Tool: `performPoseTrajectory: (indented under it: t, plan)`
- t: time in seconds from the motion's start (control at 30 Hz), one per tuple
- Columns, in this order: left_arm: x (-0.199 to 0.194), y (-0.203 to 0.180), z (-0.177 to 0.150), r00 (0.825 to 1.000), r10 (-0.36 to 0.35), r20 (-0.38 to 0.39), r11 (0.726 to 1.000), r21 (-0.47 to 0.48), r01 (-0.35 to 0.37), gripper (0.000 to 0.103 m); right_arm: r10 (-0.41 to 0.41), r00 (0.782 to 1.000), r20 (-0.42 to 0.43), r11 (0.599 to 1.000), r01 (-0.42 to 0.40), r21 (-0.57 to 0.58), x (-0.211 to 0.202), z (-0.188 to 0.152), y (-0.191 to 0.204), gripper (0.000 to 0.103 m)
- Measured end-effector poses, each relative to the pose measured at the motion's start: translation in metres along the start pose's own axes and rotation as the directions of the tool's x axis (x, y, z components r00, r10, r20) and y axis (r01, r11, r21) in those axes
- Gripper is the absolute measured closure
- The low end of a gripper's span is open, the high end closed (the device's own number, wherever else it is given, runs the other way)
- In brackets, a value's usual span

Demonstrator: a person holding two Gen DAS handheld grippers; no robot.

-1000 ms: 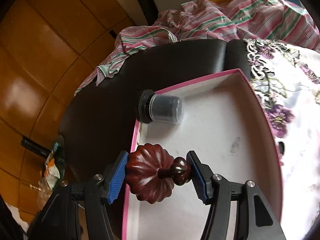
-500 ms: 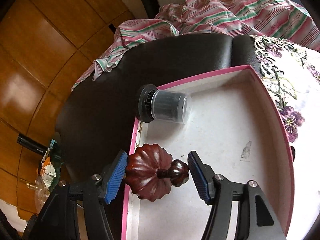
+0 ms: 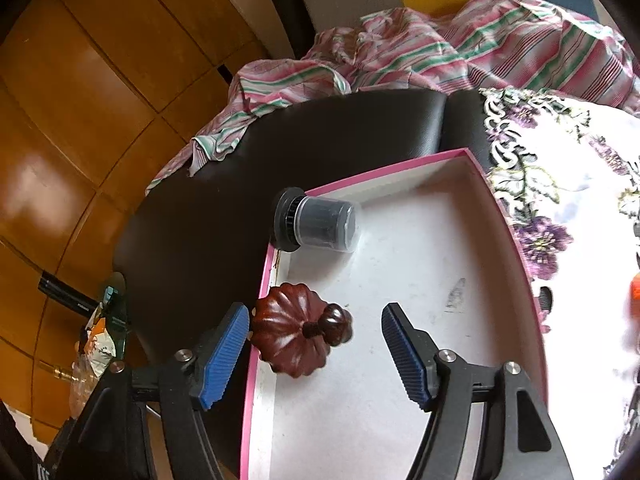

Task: Organize rigid objects
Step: 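Grasp the orange block with the left gripper while the right gripper moves to the toys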

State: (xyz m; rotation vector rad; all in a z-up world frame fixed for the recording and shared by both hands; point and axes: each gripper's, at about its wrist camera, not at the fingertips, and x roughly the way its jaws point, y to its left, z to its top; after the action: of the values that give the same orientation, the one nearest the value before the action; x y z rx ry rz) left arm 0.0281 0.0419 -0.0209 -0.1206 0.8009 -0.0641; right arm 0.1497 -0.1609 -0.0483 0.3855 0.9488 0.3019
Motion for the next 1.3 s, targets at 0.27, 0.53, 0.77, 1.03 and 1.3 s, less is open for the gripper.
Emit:
performPoseTrajectory:
  t: [0.27, 0.53, 0.77, 1.03, 1.3]
  plan:
    - [-0.005, -0.006, 0.000, 1.000, -0.014, 0.004, 1.000, 0.016, 0.014, 0.019, -0.027, 0.998, 0.052, 0.999, 0.028, -0.022, -0.030, -0.007, -0.007, 0.033]
    - [-0.007, -0.017, -0.001, 1.000, -0.024, 0.006, 0.998, 0.053, 0.024, 0.019, -0.072, 0.993, 0.096, 0.995, 0.078, -0.062, -0.059, -0.017, -0.018, 0.033]
    - [-0.010, -0.036, 0.000, 0.999, -0.047, 0.006, 0.993, 0.113, 0.046, 0.019, -0.126, 0.982, 0.140, 0.991, 0.132, -0.037, -0.095, -0.024, -0.048, 0.033]
    - [-0.008, -0.070, 0.001, 0.995, -0.098, -0.006, 0.977, 0.189, 0.097, 0.019, -0.248, 0.949, 0.195, 0.969, 0.241, 0.056, -0.145, -0.025, -0.109, 0.033]
    - [-0.005, -0.110, 0.001, 0.990, -0.141, -0.018, 0.953, 0.269, 0.140, 0.019, -0.389, 0.888, 0.245, 0.917, 0.347, 0.198, -0.197, -0.028, -0.181, 0.033]
